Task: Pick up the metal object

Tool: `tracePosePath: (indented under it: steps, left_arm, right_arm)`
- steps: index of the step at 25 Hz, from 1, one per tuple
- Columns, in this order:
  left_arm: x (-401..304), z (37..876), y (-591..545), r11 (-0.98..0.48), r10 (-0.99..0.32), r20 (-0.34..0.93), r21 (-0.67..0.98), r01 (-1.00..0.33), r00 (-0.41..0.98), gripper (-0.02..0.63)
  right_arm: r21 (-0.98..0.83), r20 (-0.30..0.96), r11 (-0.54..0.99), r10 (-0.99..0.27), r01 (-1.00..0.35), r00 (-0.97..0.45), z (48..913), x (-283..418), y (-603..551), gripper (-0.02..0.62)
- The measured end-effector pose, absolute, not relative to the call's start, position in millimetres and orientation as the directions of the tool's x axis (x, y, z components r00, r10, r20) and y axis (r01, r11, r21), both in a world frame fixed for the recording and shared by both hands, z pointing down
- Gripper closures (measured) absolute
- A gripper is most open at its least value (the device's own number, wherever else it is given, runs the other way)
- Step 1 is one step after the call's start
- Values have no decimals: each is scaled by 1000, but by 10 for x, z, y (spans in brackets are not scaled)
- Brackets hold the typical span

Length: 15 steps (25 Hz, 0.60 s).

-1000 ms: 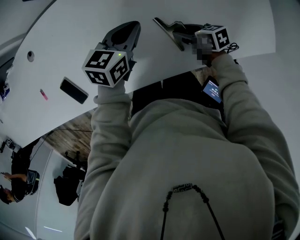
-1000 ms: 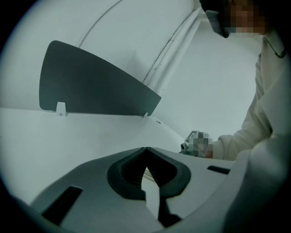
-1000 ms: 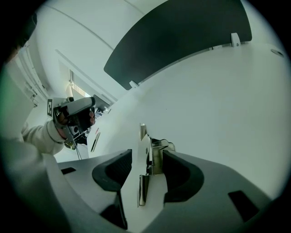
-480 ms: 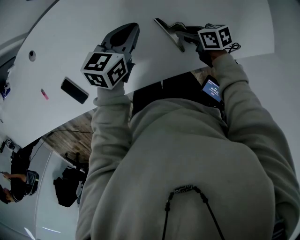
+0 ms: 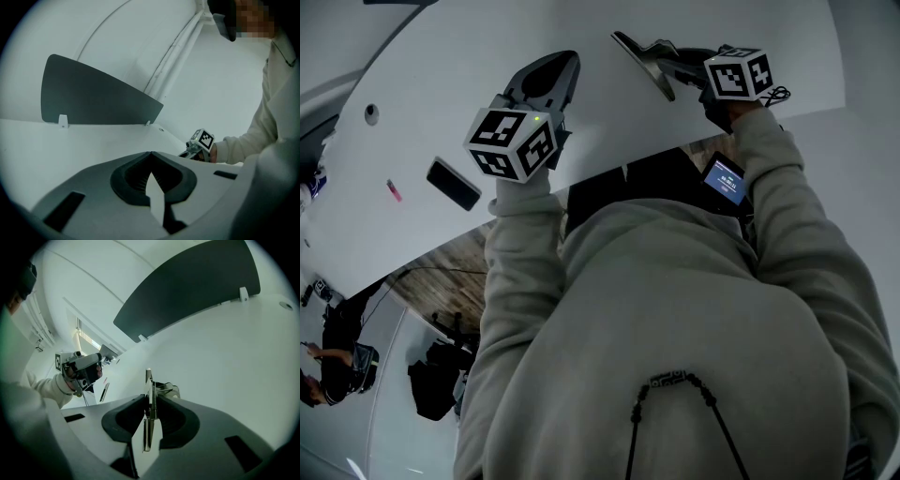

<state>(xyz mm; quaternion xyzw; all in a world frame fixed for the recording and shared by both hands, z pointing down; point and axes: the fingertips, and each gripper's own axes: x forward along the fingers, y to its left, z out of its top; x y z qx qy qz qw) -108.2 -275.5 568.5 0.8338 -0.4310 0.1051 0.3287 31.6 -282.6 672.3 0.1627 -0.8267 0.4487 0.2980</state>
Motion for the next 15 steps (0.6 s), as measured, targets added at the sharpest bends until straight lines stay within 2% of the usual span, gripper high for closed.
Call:
tracePosePath:
  steps: [15]
  left_arm:
    - [-1389, 4674, -2795, -456, -729, 392, 334, -825, 561, 601]
  right_arm:
    - [-553, 561, 672, -136, -491, -817, 5440, 93, -3237, 494]
